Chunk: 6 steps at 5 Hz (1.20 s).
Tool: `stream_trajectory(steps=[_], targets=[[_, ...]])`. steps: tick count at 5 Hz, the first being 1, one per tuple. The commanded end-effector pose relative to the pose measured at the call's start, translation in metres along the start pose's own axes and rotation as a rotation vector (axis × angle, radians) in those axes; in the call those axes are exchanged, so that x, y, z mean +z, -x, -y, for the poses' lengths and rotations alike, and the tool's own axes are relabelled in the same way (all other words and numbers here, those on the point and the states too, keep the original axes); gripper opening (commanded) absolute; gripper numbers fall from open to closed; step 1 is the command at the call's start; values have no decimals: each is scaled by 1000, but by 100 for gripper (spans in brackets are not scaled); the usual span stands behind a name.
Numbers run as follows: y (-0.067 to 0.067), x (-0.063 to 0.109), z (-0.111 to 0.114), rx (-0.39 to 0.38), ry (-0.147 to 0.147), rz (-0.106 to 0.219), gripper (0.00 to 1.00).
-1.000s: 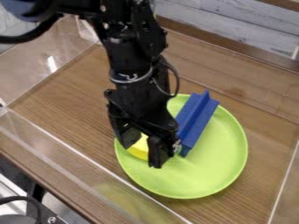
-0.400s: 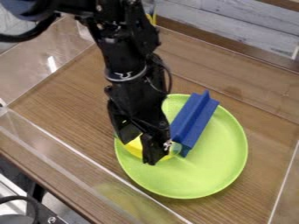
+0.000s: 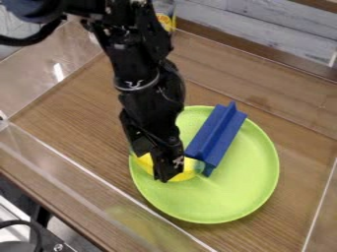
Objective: Put the banana in the green plate
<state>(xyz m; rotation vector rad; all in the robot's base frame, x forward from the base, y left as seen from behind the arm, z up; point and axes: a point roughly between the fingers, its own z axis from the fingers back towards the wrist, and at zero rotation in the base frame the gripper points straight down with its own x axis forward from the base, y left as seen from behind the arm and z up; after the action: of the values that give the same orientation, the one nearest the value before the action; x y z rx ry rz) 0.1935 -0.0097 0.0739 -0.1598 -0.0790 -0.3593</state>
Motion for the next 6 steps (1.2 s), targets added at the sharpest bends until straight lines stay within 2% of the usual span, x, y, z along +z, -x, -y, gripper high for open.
stream_trajectory(steps=[1, 6], targets=[[-7, 4, 2, -1, -13, 25, 100], [-17, -12, 15, -20, -22, 28, 100]])
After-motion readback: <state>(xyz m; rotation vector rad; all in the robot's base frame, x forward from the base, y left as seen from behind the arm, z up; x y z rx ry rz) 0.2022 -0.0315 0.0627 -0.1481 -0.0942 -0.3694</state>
